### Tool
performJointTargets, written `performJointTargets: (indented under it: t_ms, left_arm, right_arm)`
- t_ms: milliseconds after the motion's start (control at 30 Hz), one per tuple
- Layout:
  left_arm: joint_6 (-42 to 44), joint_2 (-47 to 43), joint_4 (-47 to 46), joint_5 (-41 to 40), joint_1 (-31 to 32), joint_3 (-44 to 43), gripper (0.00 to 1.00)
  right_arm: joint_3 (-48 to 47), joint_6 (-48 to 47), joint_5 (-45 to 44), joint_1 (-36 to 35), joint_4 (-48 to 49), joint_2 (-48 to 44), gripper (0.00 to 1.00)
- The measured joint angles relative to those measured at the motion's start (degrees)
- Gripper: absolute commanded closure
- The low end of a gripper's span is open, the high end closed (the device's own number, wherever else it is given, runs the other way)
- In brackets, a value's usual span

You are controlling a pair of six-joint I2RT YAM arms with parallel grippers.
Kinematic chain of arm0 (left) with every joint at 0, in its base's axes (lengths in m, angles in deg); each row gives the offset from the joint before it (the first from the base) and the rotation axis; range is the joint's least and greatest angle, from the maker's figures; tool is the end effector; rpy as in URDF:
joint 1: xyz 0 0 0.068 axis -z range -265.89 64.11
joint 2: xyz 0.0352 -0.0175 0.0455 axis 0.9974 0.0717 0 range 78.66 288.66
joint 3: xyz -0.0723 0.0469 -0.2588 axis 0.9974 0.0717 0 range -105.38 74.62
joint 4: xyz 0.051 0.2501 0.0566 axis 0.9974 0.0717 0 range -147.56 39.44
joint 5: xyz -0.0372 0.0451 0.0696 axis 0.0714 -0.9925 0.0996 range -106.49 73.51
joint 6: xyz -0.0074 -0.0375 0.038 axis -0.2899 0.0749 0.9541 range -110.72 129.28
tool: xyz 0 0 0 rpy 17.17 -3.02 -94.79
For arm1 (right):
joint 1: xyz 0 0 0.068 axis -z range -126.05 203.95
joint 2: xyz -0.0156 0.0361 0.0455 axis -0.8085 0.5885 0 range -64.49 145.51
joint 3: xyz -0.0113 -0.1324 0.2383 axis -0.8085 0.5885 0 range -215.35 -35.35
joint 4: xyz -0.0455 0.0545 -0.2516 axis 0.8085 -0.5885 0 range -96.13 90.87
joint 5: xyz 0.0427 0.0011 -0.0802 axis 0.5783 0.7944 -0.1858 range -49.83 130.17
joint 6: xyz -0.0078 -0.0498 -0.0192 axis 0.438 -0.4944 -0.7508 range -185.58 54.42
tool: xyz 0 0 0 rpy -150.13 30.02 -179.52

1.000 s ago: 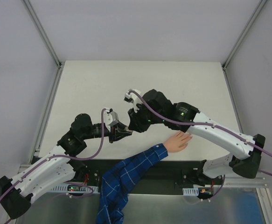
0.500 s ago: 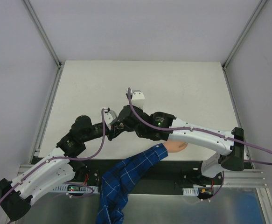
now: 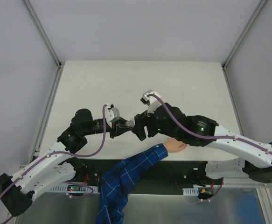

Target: Paint the nails

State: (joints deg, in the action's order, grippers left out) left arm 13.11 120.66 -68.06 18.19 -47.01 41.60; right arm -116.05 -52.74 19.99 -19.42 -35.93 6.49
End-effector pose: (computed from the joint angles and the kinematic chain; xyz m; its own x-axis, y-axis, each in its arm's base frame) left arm 0.1263 -0.1277 0.3139 0.0846 0.0025 -0.9964 0.9554 0.2836 0.0819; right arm 0.0864 0.2465 0.4147 -0.3073 -0.3002 -0.9030 -0.7622 0.6458 0.0447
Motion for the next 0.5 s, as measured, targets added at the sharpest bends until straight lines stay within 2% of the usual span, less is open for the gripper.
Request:
performJointTargets:
  t_ms: [267, 500]
  left_arm:
    - [-6.47, 7.98, -2.71, 17.99, -0.42, -3.52, 1.0]
    - [-21.33, 11.21, -19.02, 29.7, -1.14, -2.29, 1.0]
  right_arm:
    - [10.67, -19.52, 18.84, 4.92, 7.04, -14.19, 0.28]
    - [18.99, -23.54, 32.96, 11.69, 18.16, -16.0, 0.4]
